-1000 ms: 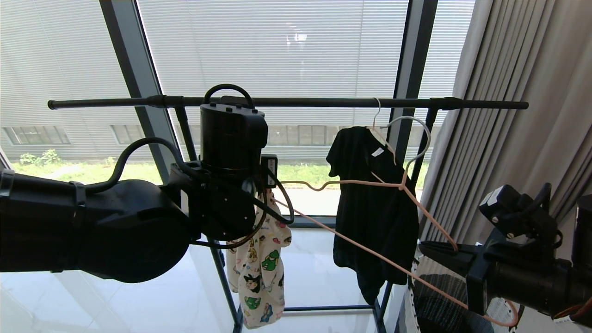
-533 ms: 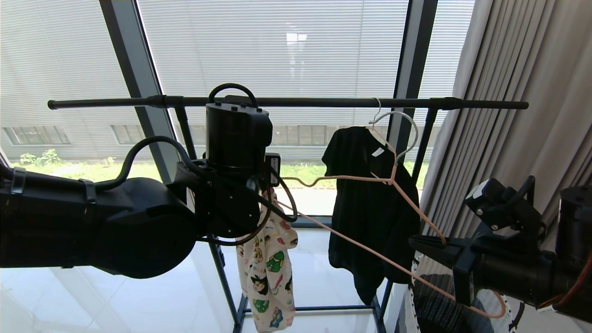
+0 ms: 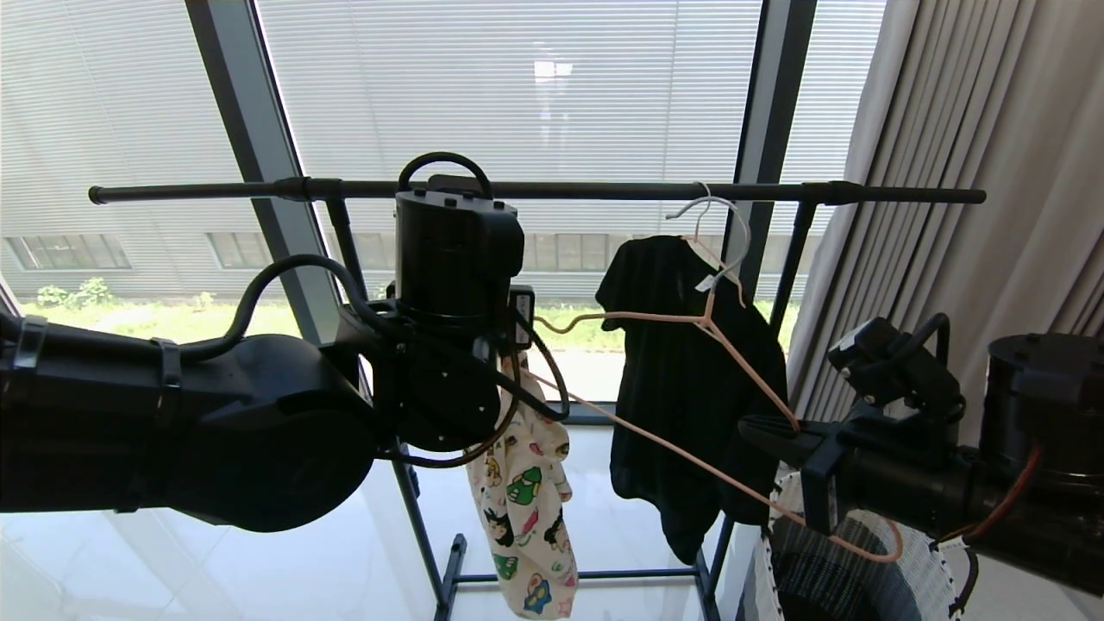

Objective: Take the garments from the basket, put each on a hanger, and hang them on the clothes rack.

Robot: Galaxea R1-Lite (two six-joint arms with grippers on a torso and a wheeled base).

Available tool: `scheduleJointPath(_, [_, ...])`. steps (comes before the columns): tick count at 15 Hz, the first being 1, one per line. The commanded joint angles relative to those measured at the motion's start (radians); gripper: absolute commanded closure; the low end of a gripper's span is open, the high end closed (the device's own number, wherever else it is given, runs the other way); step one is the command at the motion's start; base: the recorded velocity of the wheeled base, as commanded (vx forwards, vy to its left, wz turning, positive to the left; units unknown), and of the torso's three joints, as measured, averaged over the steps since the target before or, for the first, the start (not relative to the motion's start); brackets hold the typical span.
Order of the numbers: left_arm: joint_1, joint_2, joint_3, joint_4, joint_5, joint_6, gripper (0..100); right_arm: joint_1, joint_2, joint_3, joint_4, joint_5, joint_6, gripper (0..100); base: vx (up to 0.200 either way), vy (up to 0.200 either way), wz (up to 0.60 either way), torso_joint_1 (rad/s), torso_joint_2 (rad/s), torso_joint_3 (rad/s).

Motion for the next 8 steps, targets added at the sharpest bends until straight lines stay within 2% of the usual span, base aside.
scheduleJointPath(1, [-0.042, -0.001, -0.001, -0.001, 0.0, -0.002, 100, 0.012, 0.053, -0.044, -0.001, 0.0, 0.002, 100, 0.0, 0.0, 0.0, 0.0, 0.0, 0.0])
scheduleJointPath(4, [-0.086, 0.0, -0.017, -0.001, 0.001, -0.041, 100, 0.04, 0.095, -0.093, 0.0, -0.005, 0.02, 100, 0.0, 0.0, 0.0, 0.0, 0.0, 0.0])
scheduleJointPath(8, [-0.109, -0.011, -0.072, -0.001, 0.0, -0.065, 100, 0.115, 0.164, -0.157, -0.001, -0.079, 0.075, 100, 0.0, 0.0, 0.0, 0.0, 0.0, 0.0])
